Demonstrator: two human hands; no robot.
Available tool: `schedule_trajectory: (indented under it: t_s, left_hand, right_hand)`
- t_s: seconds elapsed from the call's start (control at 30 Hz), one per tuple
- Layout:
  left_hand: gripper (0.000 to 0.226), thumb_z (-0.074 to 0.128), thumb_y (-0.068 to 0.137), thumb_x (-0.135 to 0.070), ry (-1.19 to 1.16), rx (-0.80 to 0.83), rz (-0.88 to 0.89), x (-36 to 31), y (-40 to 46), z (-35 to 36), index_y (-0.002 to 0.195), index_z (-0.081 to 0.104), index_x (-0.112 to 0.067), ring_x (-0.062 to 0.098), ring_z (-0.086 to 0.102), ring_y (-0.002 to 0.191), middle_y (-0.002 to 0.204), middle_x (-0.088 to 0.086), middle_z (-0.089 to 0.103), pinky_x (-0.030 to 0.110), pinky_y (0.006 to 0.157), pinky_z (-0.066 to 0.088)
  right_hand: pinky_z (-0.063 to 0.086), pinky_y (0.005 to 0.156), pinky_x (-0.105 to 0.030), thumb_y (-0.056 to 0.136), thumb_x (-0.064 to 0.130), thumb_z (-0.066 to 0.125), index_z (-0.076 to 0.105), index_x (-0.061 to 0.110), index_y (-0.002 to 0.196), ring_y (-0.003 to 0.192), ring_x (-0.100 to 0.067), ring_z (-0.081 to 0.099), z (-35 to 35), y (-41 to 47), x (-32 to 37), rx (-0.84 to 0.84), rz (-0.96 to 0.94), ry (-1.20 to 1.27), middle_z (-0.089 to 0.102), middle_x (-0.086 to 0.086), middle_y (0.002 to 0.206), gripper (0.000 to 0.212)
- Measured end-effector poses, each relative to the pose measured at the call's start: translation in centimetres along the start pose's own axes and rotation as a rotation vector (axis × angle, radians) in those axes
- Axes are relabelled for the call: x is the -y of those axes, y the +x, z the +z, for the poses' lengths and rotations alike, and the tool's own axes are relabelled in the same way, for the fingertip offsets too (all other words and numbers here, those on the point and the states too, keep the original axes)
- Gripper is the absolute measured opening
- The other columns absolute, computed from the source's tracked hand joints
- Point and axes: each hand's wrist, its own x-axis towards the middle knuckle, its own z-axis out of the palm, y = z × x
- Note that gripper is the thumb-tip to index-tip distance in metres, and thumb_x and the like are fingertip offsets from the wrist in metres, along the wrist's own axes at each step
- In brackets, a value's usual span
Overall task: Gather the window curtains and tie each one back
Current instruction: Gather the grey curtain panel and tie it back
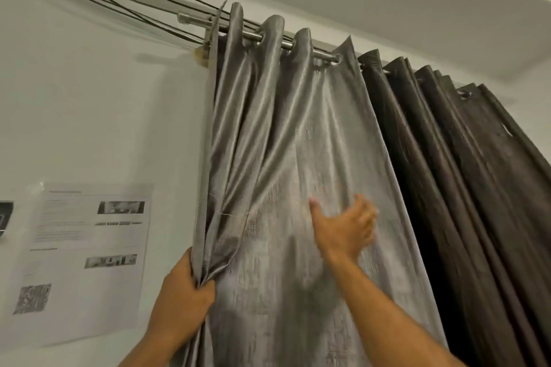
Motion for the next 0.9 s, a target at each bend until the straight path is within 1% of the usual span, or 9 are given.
schedule_trajectory:
  t_s: [0.07,0.13,0.27,0.37,0.47,0.57,0.67,0.8,0.9]
  left_hand:
    - [0.085,0.067,0.088,-0.003,-0.014,0.034,0.011,-0.5,-0.2,1.0,0.152,0.024,-0.039,0.013,0.062,0.109,0.119,-0.02,0.057,0.025,0.094,0.043]
    - [0.11,0.069,0.087,-0.003,-0.002,0.068,0.03,-0.6,-0.2,2.4,0.159,-0.005,-0.043,0.007,0.059,0.118,0.136,-0.022,0.048,0.025,0.105,0.041]
    - [0.102,0.056,0.09,0.005,0.012,0.116,0.027,-1.6,0.5,6.1,0.158,0.004,-0.049,-0.011,0.039,0.131,0.151,-0.032,0.03,0.018,0.118,0.024]
    - [0.096,0.051,0.095,0.005,0.034,0.165,0.012,-3.0,1.3,9.9,0.156,0.002,-0.051,-0.005,0.039,0.123,0.146,-0.03,0.028,0.01,0.104,0.03]
    - [0.09,0.059,0.099,-0.011,0.01,0.19,0.042,-4.5,2.3,13.7,0.154,0.005,-0.057,0.0,0.046,0.125,0.144,-0.027,0.04,0.025,0.114,0.035]
    - [0.089,0.054,0.095,-0.002,0.013,0.231,0.08,-6.4,3.1,16.9,0.157,0.014,-0.051,0.007,0.048,0.133,0.143,-0.022,0.047,0.027,0.115,0.036]
    - [0.092,0.047,0.089,0.007,0.05,0.286,0.119,-8.9,4.0,19.2,0.157,0.019,-0.048,0.011,0.051,0.132,0.142,-0.015,0.052,0.03,0.112,0.043]
    - [0.09,0.049,0.089,0.004,0.107,0.337,0.175,-12.0,5.4,21.0,0.159,0.018,-0.045,0.013,0.054,0.126,0.146,-0.004,0.053,0.018,0.096,0.045]
    - [0.096,0.047,0.086,0.006,0.111,0.356,0.163,-13.4,6.1,22.7,0.156,0.017,-0.052,0.02,0.059,0.121,0.14,0.0,0.057,0.028,0.095,0.053]
  right_hand:
    - [0.005,0.125,-0.061,0.066,0.079,0.075,0.012,0.011,0.162,0.158,-0.039,0.002,-1.7,3.0,-2.9,0.042,0.353,-0.025,0.008,-0.023,0.169,0.133]
    - [-0.001,0.124,-0.063,0.057,0.086,0.075,-0.005,0.014,0.163,0.158,-0.041,-0.007,-2.9,5.0,-5.8,0.13,0.528,-0.012,0.003,-0.026,0.169,0.15]
    - [0.014,0.125,-0.063,0.052,0.083,0.081,-0.016,0.019,0.162,0.156,-0.045,0.013,-2.8,7.3,-9.2,0.36,0.579,0.127,0.019,-0.024,0.167,0.16]
    - [0.034,0.121,-0.051,0.066,0.063,0.087,0.0,0.018,0.165,0.149,-0.038,0.035,-2.0,8.0,-10.2,0.545,0.44,0.286,0.025,-0.014,0.167,0.139]
    - [0.046,0.114,-0.047,0.072,0.057,0.087,0.022,0.024,0.163,0.133,-0.026,0.056,-0.3,8.7,-10.3,0.593,0.178,0.298,0.049,-0.008,0.155,0.117]
    - [0.045,0.114,-0.041,0.09,0.039,0.074,0.032,0.036,0.157,0.132,-0.016,0.055,1.0,9.0,-9.2,0.594,-0.096,0.314,0.053,0.001,0.147,0.079]
    - [0.043,0.11,-0.025,0.094,0.014,0.071,0.029,0.033,0.159,0.13,-0.002,0.051,1.3,9.6,-6.6,0.687,-0.26,0.434,0.05,0.015,0.146,0.08]
    - [0.052,0.108,-0.04,0.088,-0.009,0.066,0.048,0.022,0.15,0.122,-0.017,0.064,0.9,11.8,-5.6,0.641,-0.206,0.487,0.066,-0.002,0.136,0.072]
    - [0.058,0.099,-0.041,0.088,-0.009,0.065,0.065,0.022,0.133,0.107,-0.019,0.072,-0.6,13.6,-6.4,0.628,-0.123,0.503,0.076,-0.002,0.115,0.054]
